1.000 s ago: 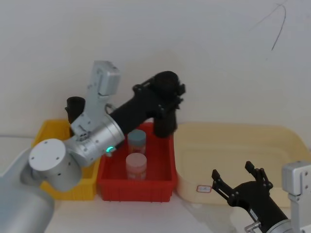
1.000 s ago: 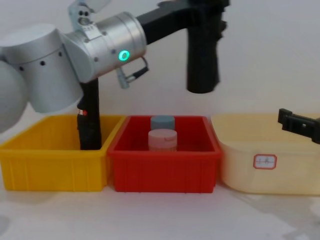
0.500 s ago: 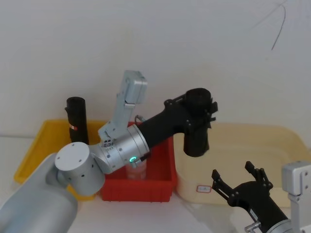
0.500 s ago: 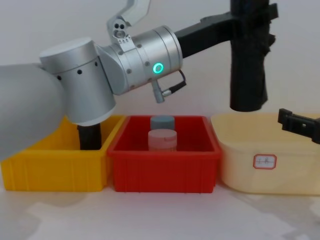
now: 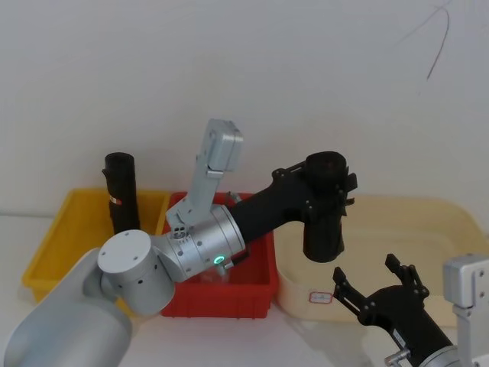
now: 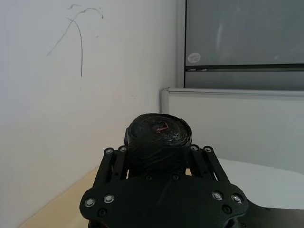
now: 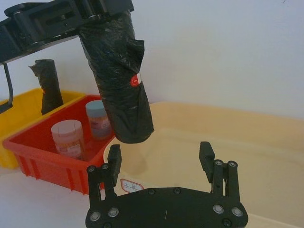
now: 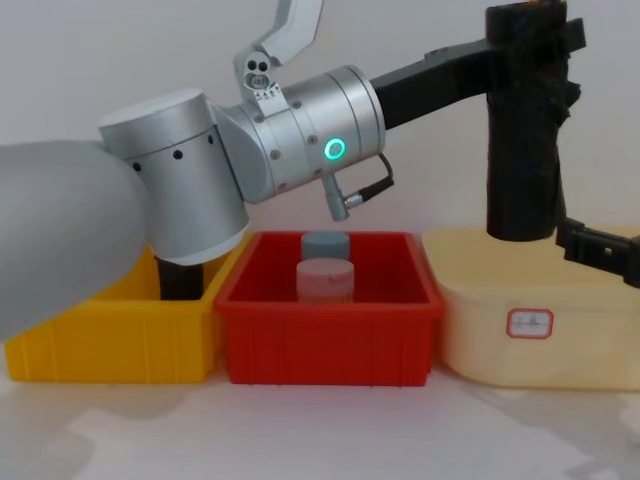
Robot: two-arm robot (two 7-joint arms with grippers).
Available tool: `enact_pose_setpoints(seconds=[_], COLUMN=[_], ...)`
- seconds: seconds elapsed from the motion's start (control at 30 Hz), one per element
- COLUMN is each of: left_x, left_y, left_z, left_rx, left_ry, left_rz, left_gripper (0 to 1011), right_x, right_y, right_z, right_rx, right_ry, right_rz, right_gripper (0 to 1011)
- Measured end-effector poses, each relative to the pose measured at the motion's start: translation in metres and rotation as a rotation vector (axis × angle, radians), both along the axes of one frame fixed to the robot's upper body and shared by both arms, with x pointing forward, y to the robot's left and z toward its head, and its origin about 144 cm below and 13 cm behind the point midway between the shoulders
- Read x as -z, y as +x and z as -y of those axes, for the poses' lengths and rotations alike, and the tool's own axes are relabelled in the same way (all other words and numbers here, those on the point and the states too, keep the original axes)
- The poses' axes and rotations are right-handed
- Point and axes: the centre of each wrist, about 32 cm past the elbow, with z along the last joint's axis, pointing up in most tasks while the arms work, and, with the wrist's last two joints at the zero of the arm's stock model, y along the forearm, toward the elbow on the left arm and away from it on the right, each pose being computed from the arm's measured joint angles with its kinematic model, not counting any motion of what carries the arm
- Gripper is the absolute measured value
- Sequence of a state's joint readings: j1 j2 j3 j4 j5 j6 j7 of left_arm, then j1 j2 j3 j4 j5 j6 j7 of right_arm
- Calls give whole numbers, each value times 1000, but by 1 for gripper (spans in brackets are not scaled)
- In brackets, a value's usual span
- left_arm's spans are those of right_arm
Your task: Pick up the garbage bag with the one hand and transfer it to the other hand.
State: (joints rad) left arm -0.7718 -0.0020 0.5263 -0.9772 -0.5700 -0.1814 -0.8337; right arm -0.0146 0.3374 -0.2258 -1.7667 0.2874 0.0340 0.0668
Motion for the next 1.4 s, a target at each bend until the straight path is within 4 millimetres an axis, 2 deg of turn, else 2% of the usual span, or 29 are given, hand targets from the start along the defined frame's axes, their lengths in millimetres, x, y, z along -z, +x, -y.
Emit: enact_pose_setpoints(seconds=[0.53,1.4], left_x=[3,4], left_y=[-1,-1], left_z=[3,4], left_rx=[18,24], left_ry=[-3,-4], left_rz=[-18,-24], left_gripper=[518,519], right_x=[-3,-5], right_y=[3,33], right_z=[-2,-17], right_rx=[-32,-109], right_ry=[-15,-41], right_rz=[23,62], right_gripper=[1000,1000])
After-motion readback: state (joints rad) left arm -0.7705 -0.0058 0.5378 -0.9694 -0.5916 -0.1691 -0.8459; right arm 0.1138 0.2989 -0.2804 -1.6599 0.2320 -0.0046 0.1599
